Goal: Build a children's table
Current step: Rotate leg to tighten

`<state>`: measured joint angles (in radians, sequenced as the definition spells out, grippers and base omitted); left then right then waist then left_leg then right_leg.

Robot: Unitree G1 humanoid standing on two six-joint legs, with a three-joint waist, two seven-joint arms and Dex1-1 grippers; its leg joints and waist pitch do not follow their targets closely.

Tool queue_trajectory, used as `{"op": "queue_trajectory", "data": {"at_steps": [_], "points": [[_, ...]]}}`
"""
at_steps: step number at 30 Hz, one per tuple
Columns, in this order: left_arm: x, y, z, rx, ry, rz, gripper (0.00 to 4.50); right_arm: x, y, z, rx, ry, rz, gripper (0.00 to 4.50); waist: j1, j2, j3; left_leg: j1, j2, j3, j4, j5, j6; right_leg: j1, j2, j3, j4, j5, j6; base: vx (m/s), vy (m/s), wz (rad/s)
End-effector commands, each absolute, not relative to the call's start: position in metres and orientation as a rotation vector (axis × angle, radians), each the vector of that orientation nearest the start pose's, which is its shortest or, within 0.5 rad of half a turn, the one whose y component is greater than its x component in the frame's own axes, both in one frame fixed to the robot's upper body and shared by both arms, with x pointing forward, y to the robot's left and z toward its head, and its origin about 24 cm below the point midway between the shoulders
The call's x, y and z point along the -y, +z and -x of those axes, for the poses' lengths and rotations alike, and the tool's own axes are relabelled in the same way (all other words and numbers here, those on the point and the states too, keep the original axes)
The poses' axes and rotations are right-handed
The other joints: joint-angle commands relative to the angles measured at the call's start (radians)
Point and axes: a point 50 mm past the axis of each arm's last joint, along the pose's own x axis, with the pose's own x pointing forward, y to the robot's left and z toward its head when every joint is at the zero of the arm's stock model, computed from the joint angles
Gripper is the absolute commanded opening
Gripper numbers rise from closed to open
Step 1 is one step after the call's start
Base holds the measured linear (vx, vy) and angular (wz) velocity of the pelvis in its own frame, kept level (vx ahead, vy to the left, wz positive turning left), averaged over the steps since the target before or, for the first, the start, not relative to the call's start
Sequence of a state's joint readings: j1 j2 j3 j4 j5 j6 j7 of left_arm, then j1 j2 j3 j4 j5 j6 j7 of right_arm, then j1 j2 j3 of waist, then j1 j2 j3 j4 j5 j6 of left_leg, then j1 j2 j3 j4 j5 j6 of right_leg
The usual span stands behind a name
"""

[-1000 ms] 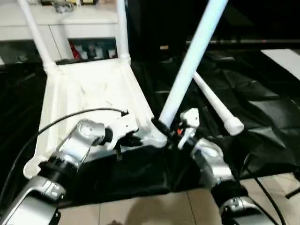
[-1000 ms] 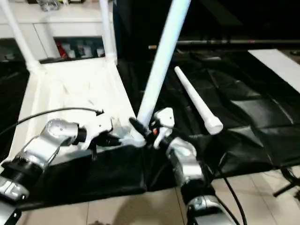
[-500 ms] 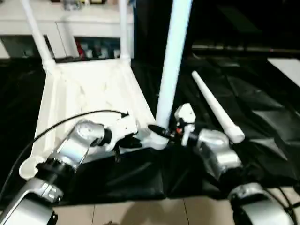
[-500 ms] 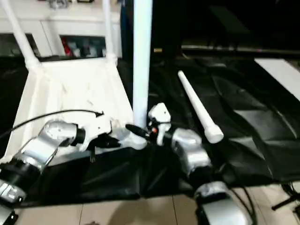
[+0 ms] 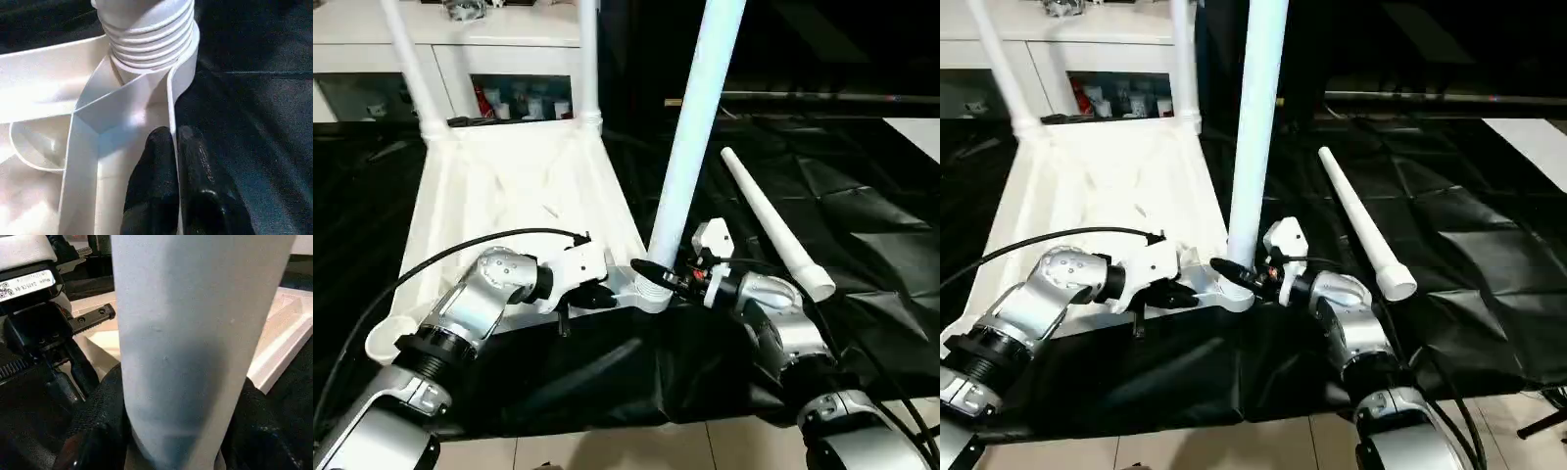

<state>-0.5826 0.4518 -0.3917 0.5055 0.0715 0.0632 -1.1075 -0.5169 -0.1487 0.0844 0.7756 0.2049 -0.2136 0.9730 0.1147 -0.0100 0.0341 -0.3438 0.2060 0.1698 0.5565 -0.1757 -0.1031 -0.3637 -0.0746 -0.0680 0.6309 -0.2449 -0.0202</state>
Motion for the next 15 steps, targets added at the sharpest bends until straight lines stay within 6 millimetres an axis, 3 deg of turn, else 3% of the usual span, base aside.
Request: {"op": "queue_trajectory", "data": {"at_steps": [1,5,8,10,14,15], "points": [[-0.141,0.050,-0.310,-0.468,-1.328,-0.629,0.00,0.126,-0.004,-0.296,-0.263,1.035,-0.028,1.92,-0.006,0.015,-0.042,0.002,0.034,-0.008,-0.068,-0.257,0.025,0.023,-0.067,0.054,-0.092,-0.136,-0.181,0.000,0.000,0.00],[-0.143,0.050,-0.313,-0.479,-1.307,-0.632,0.00,0.127,-0.007,-0.295,-0.276,1.023,-0.027,1.92,-0.008,0.015,-0.041,-0.003,0.032,-0.007,-0.067,-0.238,0.031,0.026,-0.066,0.052,-0.089,-0.096,-0.195,0.000,0.000,0.00],[-0.143,0.046,-0.318,-0.497,-1.236,-0.600,0.00,0.130,-0.012,-0.302,-0.314,0.890,-0.013,1.92,-0.009,0.016,-0.036,0.000,0.031,-0.006,-0.070,-0.271,0.020,0.021,-0.069,0.053,-0.098,-0.181,-0.183,0.000,0.000,0.00],[-0.141,0.044,-0.321,-0.502,-1.204,-0.569,0.00,0.134,-0.018,-0.308,-0.366,0.769,-0.010,1.92,-0.012,0.015,-0.032,0.005,0.031,-0.009,-0.073,-0.324,0.000,0.016,-0.076,0.055,-0.110,-0.327,-0.157,0.000,0.000,0.00],[-0.132,0.038,-0.325,-0.540,-1.122,-0.530,0.00,0.137,-0.023,-0.316,-0.410,0.574,0.011,1.92,-0.022,0.013,-0.028,0.006,0.031,-0.015,-0.079,-0.371,-0.021,0.010,-0.078,0.054,-0.118,-0.429,-0.124,0.000,0.000,0.00],[-0.129,0.037,-0.327,-0.554,-1.081,-0.531,0.00,0.138,-0.023,-0.320,-0.411,0.503,0.007,1.92,-0.024,0.008,-0.028,0.004,0.030,-0.018,-0.079,-0.380,-0.018,0.011,-0.080,0.054,-0.122,-0.445,-0.117,0.000,0.000,0.00]]}}
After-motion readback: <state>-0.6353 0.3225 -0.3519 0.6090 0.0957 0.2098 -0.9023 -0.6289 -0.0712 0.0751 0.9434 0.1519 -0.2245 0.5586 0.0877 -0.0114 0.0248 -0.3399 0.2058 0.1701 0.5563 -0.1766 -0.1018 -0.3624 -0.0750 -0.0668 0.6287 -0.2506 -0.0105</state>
